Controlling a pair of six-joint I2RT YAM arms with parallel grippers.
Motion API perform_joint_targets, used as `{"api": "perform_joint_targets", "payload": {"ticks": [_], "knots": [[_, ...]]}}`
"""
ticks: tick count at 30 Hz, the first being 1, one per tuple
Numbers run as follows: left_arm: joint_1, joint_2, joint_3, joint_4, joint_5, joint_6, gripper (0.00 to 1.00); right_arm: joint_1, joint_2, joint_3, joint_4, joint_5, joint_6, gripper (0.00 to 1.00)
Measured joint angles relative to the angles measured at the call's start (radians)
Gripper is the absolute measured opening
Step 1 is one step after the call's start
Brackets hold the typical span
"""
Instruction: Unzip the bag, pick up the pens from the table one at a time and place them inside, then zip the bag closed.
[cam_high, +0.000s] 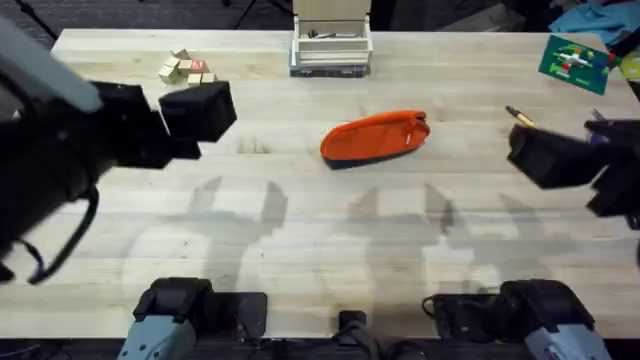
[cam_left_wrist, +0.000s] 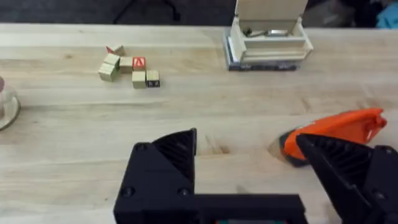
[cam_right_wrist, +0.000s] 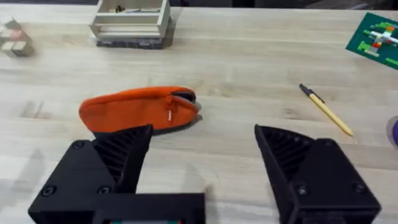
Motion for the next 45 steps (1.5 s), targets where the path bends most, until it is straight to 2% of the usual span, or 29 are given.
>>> {"api": "perform_joint_targets", "payload": {"ticks": [6,14,21,31,35,40,45], "knots": [[0.000,0.135,0.100,-0.053,0.015,0.051,0.994,0.000,0.093,0.088,-0.041,0.000,0.018,0.998],[0.000,0.238,0.111,-0.052,0.107,0.152,0.994,0.000,0.123,0.093,-0.003,0.000,0.020,0.998],[0.000,0.324,0.111,-0.052,0.269,0.374,0.993,0.000,0.123,0.093,0.027,0.000,0.020,0.998],[0.000,0.479,0.111,-0.051,0.583,0.749,0.993,0.000,0.123,0.093,0.086,0.000,0.020,0.998],[0.000,0.524,0.111,-0.049,0.688,0.875,0.993,0.000,0.123,0.093,0.086,0.000,0.020,0.998],[0.000,0.583,0.111,-0.048,0.783,0.990,0.993,0.000,0.123,0.093,0.086,0.000,0.020,0.998],[0.000,0.649,0.111,-0.048,0.823,1.041,0.993,0.000,0.123,0.093,0.086,0.000,0.020,0.998]]}}
